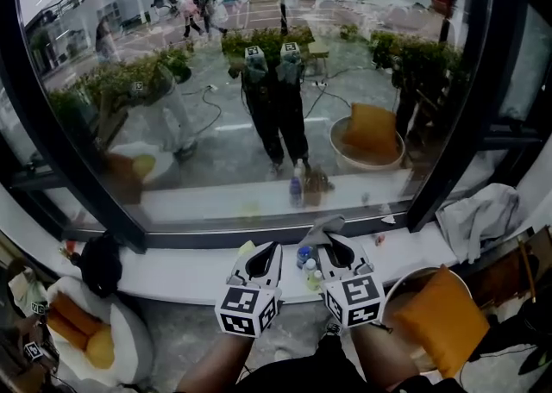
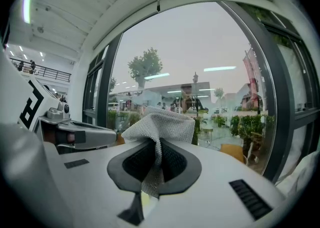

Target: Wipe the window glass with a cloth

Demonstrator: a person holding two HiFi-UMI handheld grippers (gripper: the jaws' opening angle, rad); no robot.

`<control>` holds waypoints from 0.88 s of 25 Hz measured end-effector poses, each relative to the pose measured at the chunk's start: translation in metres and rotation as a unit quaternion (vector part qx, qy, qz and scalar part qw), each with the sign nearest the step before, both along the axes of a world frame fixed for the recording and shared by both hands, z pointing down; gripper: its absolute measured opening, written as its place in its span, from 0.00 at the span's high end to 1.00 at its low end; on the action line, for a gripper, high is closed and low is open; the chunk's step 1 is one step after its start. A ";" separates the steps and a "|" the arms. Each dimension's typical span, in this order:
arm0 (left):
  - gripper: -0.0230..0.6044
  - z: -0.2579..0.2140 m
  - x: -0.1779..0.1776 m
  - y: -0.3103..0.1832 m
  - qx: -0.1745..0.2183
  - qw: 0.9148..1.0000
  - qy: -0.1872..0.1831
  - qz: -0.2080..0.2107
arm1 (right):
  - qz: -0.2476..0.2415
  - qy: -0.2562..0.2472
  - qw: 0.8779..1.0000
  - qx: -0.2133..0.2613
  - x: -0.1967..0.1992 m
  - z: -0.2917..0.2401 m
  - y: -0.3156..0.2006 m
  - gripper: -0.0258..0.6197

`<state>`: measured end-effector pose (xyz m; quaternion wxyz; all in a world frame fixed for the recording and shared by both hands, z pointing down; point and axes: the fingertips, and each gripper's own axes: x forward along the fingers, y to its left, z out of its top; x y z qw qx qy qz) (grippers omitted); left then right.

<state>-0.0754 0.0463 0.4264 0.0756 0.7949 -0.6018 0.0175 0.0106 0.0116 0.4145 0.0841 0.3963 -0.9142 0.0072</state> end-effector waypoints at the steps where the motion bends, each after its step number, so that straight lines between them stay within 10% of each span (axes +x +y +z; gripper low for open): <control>1: 0.95 0.000 0.003 0.000 0.000 1.000 0.000 0.001 | 0.000 0.001 1.000 0.000 0.002 0.000 0.000 0.90; 22: 0.95 -0.001 0.028 -0.001 0.002 1.000 0.003 0.019 | 0.015 0.001 1.000 0.000 0.027 -0.002 0.006 0.90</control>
